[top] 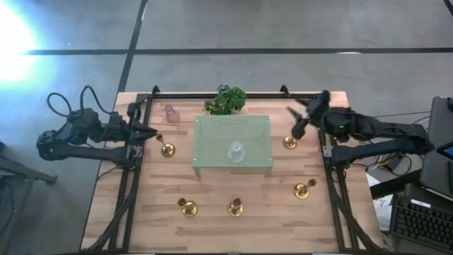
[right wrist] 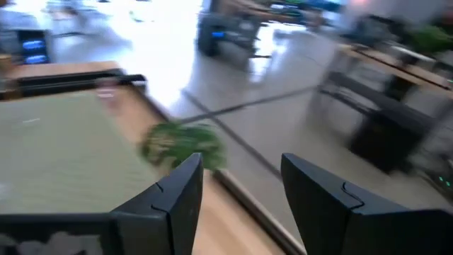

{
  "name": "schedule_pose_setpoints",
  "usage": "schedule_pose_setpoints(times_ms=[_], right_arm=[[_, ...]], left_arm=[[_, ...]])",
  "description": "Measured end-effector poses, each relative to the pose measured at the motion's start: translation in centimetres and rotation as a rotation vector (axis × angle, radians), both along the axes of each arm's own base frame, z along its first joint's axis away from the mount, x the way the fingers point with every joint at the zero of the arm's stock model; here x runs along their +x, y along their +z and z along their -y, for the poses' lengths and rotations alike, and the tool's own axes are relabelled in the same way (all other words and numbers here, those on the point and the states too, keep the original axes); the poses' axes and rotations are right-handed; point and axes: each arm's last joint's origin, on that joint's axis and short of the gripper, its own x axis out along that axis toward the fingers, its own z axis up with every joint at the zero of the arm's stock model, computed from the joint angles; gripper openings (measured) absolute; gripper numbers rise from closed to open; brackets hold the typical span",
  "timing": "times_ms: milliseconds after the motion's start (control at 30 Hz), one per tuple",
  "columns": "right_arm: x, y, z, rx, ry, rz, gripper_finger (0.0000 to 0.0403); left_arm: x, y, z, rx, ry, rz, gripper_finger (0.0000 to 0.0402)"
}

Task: Pick & Place candle stick holders
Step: Put the transparent candle holder on the shelf

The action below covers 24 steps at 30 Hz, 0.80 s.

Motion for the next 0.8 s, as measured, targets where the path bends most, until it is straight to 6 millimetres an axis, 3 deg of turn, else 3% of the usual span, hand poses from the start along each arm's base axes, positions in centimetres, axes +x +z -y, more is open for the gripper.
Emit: schedule_pose_setpoints(times_ms=[200, 433, 567, 800], right_arm=[[-3.6, -0.2, 1.1, 0.039, -0.227, 0.026, 0.0171], [-6.9, -3.0, 2.0, 0.175, -0.52, -0.102, 0.0158], [-7.7, -4.3, 1.9, 0.232, -0.585, -0.133, 0.0152], [-8.1, -4.0, 2.0, 0.238, -0.634, -0.073, 0.015]], left_arm=[[0.0, 0.0, 0.0, 0.0, 0.0, 0.0, 0.0045], [0.0, 0.0, 0.0, 0.0, 0.0, 0.0, 0.0045], [0.0, 0.0, 0.0, 0.0, 0.0, 0.0, 0.0045], [0.0, 0.0, 0.0, 0.0, 0.0, 0.0, 0.0045]])
